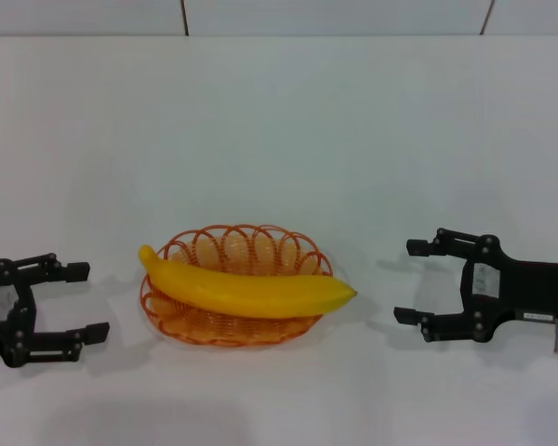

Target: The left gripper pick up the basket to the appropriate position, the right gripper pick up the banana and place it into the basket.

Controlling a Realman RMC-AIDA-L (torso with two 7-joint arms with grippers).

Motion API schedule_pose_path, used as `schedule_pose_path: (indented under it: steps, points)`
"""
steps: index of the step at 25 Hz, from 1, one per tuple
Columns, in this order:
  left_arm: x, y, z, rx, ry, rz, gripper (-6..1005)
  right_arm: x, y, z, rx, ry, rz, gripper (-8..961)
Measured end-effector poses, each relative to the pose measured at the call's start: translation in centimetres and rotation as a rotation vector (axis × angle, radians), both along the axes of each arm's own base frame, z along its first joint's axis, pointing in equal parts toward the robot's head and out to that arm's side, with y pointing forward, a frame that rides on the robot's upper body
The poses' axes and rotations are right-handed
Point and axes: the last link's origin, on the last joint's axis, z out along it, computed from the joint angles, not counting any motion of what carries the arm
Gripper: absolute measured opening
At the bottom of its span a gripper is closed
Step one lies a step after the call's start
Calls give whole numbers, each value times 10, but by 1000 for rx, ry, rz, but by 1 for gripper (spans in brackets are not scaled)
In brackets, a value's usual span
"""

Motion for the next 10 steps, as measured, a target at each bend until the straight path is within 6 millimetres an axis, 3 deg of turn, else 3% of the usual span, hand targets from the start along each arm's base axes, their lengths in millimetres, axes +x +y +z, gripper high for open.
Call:
schedule_pose_path:
  steps: [10]
  points:
    - [-2, -7, -14, 92, -18, -103, 843, -4, -3, -7, 50, 56, 24, 882]
